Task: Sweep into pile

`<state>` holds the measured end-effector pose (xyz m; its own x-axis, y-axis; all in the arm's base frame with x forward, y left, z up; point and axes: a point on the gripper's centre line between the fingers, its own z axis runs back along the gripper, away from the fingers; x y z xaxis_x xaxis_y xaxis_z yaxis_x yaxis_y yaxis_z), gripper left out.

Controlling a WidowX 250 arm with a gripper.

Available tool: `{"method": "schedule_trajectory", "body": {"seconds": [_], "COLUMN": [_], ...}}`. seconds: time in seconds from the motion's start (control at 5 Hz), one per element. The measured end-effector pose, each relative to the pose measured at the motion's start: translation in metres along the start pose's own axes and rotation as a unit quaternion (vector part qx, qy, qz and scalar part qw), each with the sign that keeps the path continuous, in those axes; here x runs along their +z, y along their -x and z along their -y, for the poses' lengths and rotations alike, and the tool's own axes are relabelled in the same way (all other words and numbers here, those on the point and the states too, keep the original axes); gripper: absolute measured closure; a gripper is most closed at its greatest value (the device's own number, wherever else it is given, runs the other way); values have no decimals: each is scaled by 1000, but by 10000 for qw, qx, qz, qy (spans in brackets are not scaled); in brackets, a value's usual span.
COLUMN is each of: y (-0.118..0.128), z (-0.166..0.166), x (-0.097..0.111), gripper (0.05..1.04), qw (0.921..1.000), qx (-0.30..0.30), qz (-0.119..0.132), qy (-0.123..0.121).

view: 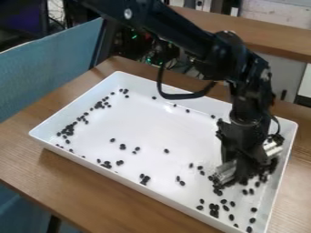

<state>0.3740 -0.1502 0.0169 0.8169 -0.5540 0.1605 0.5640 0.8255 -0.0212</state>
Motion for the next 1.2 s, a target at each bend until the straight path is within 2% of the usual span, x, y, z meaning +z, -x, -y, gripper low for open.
{"method": "schedule_trajectory", "body": {"seconds": [0.2, 0.4, 0.6, 0.8, 1.0, 1.2], "y": [17, 29, 53, 76, 108, 166], "z": [-11, -47, -97, -129, -153, -184], "x": [8, 30, 52, 61, 58, 59], "gripper": [704, 704, 704, 704, 704, 704], "qw": [9998, 9980, 9921, 9873, 9868, 9822], "qx": [144, 422, 945, 1189, 1069, 1266], "qz": [-96, 52, 143, -38, -340, -474], "qy": [-141, -476, -811, -1058, -1166, -1302]}}
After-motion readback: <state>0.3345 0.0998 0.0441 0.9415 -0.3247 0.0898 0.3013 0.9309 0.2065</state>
